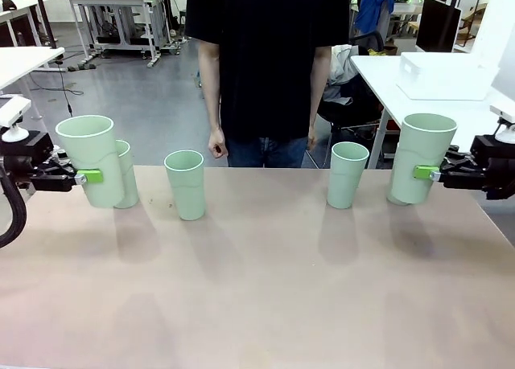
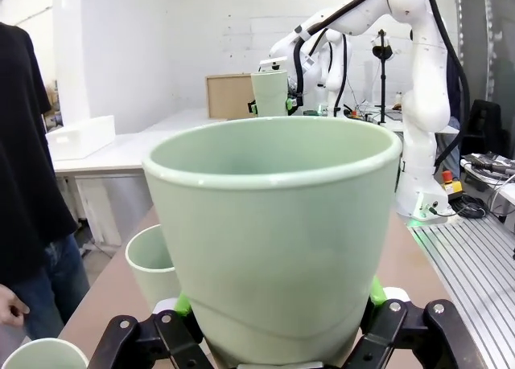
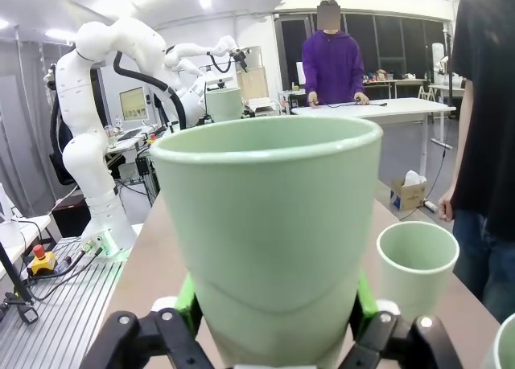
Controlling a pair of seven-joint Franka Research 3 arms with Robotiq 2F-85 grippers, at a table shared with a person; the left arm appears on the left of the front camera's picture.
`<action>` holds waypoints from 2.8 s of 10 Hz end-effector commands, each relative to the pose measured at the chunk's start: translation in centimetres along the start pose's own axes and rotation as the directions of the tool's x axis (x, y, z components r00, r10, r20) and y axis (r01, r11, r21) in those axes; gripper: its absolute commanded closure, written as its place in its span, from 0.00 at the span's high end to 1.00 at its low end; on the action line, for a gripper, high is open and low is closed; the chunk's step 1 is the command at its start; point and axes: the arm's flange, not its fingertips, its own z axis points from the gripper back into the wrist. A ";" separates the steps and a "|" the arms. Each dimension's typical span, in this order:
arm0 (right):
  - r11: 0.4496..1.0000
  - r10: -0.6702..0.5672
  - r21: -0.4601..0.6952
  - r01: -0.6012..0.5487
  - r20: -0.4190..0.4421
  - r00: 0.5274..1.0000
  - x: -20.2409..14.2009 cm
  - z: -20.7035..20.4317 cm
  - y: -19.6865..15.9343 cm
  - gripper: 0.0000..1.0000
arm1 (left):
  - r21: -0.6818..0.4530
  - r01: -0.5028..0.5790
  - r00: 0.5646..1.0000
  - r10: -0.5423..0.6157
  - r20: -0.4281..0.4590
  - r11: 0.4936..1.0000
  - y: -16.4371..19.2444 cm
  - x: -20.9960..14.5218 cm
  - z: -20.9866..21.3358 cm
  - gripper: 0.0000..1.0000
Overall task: Stack the cups and store them in the basket.
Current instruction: Pick up two Reusable plastic cups , one in each hand, then place the stack of Reusable plastic cups into the Pantry Basket.
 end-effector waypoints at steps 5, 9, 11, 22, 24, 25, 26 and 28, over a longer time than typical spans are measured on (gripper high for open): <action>1.000 -0.002 -0.004 0.002 0.001 1.000 0.0 0.1 0.3 0.86 | -0.006 -0.010 1.000 0.010 -0.009 1.000 0.0 0.1 -0.2 0.85; 1.000 -0.002 -0.004 0.002 0.001 1.000 0.0 0.1 0.3 0.86 | -0.006 -0.010 1.000 0.010 -0.009 1.000 0.0 0.1 -0.2 0.85; 1.000 -0.002 -0.004 0.002 0.001 1.000 0.0 0.1 0.3 0.86 | -0.006 -0.010 1.000 0.010 -0.009 1.000 0.0 0.1 -0.2 0.85; 1.000 -0.002 -0.004 0.002 0.001 1.000 0.0 0.1 0.3 0.86 | -0.006 -0.010 1.000 0.010 -0.009 1.000 0.0 0.1 -0.2 0.85; 1.000 -0.002 -0.004 0.002 0.001 1.000 0.0 0.1 0.3 0.86 | -0.006 -0.010 1.000 0.010 -0.009 1.000 0.0 0.1 -0.2 0.85; 1.000 -0.002 -0.004 0.002 0.001 1.000 0.0 0.1 0.3 0.86 | -0.006 -0.010 1.000 0.010 -0.009 1.000 0.0 0.1 -0.2 0.85; 1.000 -0.002 -0.004 0.002 0.001 1.000 0.0 0.1 0.3 0.86 | -0.006 -0.010 1.000 0.010 -0.009 1.000 0.0 0.1 -0.2 0.85; 1.000 -0.002 -0.004 0.002 0.001 1.000 0.0 0.1 0.3 0.86 | -0.006 -0.010 1.000 0.010 -0.009 1.000 0.0 0.1 -0.2 0.85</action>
